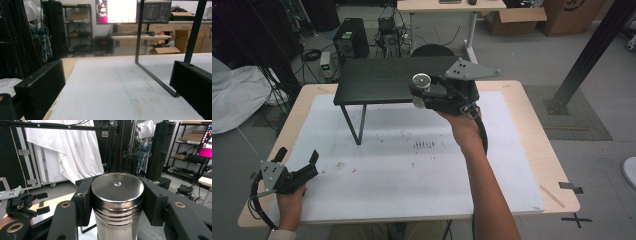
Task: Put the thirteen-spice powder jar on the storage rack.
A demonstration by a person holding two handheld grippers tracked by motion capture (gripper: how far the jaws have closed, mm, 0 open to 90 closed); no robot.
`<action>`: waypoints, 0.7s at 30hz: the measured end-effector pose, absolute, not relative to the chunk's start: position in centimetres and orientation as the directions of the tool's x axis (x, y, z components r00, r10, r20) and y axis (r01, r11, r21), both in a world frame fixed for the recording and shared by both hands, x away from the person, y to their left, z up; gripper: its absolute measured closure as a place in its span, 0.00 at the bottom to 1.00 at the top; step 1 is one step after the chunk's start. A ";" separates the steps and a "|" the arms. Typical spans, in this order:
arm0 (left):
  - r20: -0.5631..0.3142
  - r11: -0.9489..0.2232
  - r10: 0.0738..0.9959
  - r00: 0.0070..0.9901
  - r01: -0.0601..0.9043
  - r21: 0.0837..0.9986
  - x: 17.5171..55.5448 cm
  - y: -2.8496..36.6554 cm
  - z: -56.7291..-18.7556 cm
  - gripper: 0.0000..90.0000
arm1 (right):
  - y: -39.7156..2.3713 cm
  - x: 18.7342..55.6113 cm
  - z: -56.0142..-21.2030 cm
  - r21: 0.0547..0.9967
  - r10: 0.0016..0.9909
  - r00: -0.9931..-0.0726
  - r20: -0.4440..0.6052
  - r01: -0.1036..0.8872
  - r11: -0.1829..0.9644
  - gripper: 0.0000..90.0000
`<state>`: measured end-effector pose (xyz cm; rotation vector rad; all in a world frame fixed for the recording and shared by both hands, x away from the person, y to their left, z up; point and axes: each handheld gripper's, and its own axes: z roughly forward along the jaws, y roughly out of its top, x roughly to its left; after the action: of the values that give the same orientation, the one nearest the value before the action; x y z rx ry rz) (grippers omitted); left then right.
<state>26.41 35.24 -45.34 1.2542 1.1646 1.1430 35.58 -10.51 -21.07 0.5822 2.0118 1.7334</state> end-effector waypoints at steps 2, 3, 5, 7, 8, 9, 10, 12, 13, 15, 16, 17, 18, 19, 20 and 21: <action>-0.003 0.002 0.997 0.078 0.015 1.000 26.4 35.2 -45.3 0.01 | -10.1 36.1 -20.8 0.990 0.564 -0.825 -0.046 0.038 0.137 0.54; -0.003 0.002 0.997 0.078 0.016 1.000 26.4 35.2 -45.3 0.01 | -9.9 36.3 -20.6 0.990 0.563 -0.825 -0.047 0.036 0.136 0.54; -0.002 0.001 0.997 0.077 0.016 1.000 26.4 35.2 -45.3 0.01 | -9.5 36.9 -20.3 0.990 0.561 -0.826 -0.050 0.032 0.136 0.54; -0.003 0.002 0.997 0.077 0.016 1.000 26.4 35.2 -45.3 0.01 | -9.1 37.4 -20.1 0.990 0.560 -0.827 -0.052 0.030 0.136 0.54; -0.003 0.002 0.997 0.077 0.016 1.000 26.4 35.2 -45.3 0.01 | -8.9 37.6 -20.0 0.990 0.560 -0.827 -0.053 0.029 0.136 0.54; -0.003 0.001 0.997 0.077 0.016 1.000 26.4 35.2 -45.3 0.01 | -8.6 38.0 -20.0 0.990 0.562 -0.826 -0.055 0.027 0.138 0.54; -0.003 0.002 0.997 0.078 0.014 1.000 26.4 35.2 -45.3 0.01 | -8.4 38.3 -19.9 0.989 0.564 -0.824 -0.057 0.029 0.142 0.54; -0.003 0.002 0.997 0.077 0.014 1.000 26.4 35.2 -45.3 0.01 | -8.0 39.0 -19.8 0.989 0.570 -0.820 -0.059 0.031 0.147 0.54; -0.003 0.002 0.997 0.078 0.013 1.000 26.4 35.2 -45.3 0.01 | -7.7 39.4 -19.7 0.988 0.573 -0.817 -0.061 0.030 0.149 0.54; -0.003 0.002 0.997 0.078 0.014 1.000 26.4 35.2 -45.3 0.01 | -7.3 40.1 -19.6 0.988 0.581 -0.812 -0.062 0.032 0.150 0.54; -0.003 0.002 0.997 0.077 0.014 1.000 26.4 35.2 -45.3 0.01 | -7.0 40.4 -19.6 0.988 0.584 -0.810 -0.061 0.034 0.150 0.54; -0.003 0.002 0.997 0.077 0.014 1.000 26.4 35.2 -45.3 0.01 | -7.0 40.4 -19.6 0.988 0.584 -0.810 -0.061 0.034 0.150 0.54; -0.004 0.003 0.997 0.078 0.014 1.000 26.4 35.2 -45.3 0.01 | -6.5 41.1 -19.6 0.987 0.590 -0.805 -0.061 0.039 0.155 0.54; -0.003 0.002 0.997 0.078 0.014 1.000 26.4 35.2 -45.3 0.01 | -6.2 41.5 -19.6 0.986 0.593 -0.803 -0.059 0.045 0.158 0.54; -0.003 0.002 0.997 0.078 0.014 1.000 26.4 35.2 -45.3 0.01 | -6.0 41.9 -19.6 0.986 0.596 -0.801 -0.054 0.053 0.160 0.54; -0.001 0.000 0.997 0.077 0.013 1.000 26.4 35.3 -45.3 0.01 | -5.7 42.2 -19.6 0.985 0.600 -0.798 -0.048 0.062 0.161 0.54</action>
<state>26.43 35.25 -45.34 1.2543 1.1618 1.1451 42.23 -5.69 -19.62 0.6273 2.0134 1.6761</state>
